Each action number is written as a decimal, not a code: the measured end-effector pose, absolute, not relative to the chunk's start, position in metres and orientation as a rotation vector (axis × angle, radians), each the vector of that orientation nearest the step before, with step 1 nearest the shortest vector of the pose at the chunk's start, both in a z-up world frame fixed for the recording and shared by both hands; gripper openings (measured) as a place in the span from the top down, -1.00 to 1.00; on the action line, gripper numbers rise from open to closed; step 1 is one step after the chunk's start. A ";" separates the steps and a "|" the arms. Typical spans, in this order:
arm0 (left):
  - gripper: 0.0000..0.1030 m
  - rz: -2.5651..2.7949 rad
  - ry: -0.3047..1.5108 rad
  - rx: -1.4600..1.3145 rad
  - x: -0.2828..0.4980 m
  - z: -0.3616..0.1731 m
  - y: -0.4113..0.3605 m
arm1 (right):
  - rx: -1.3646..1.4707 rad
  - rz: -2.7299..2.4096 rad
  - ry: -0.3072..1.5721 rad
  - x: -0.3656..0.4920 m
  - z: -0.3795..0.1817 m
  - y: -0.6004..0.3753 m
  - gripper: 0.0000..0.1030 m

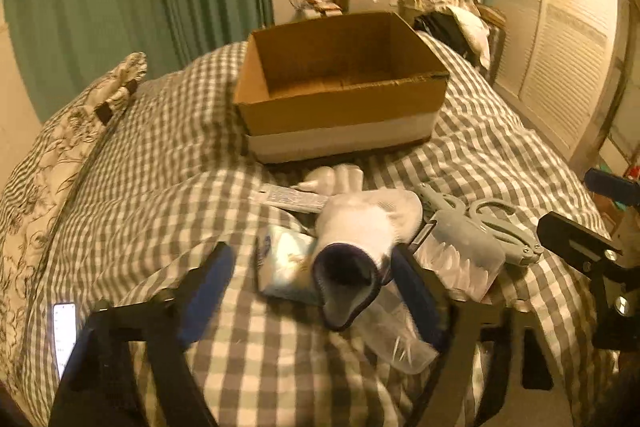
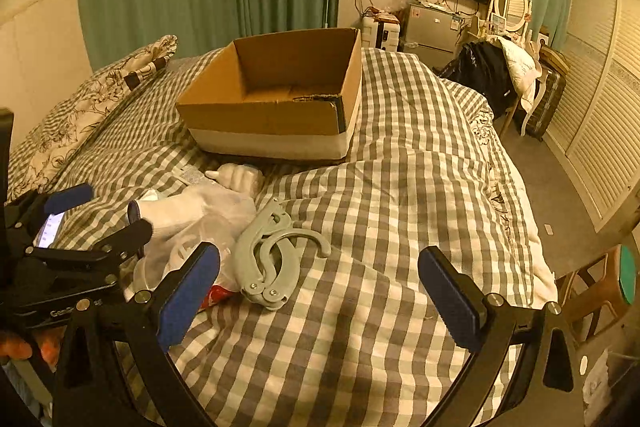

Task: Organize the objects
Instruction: 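Grasp the white knit glove with the left tool while the right tool grasps the clear plastic cup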

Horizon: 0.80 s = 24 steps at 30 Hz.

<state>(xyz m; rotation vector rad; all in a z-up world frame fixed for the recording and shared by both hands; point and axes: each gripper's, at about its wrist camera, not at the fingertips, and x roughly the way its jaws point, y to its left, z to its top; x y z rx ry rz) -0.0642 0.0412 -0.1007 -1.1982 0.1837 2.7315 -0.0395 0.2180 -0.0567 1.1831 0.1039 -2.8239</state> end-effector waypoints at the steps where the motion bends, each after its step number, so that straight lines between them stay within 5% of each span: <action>1: -0.21 2.719 0.183 -1.206 -0.066 -0.102 0.042 | 1.184 -2.823 0.103 -0.040 -0.057 0.219 -0.94; 3: 0.33 2.669 0.156 -1.217 -0.069 -0.106 0.045 | 1.186 -2.823 0.101 -0.039 -0.056 0.220 -0.93; 7: 0.76 2.645 0.165 -1.193 -0.067 -0.104 0.049 | 1.194 -2.826 0.093 -0.040 -0.057 0.221 -0.93; 24: 0.80 2.791 0.037 -0.977 -0.020 -0.020 -0.009 | 1.070 -2.746 0.312 -0.024 -0.041 0.165 -0.99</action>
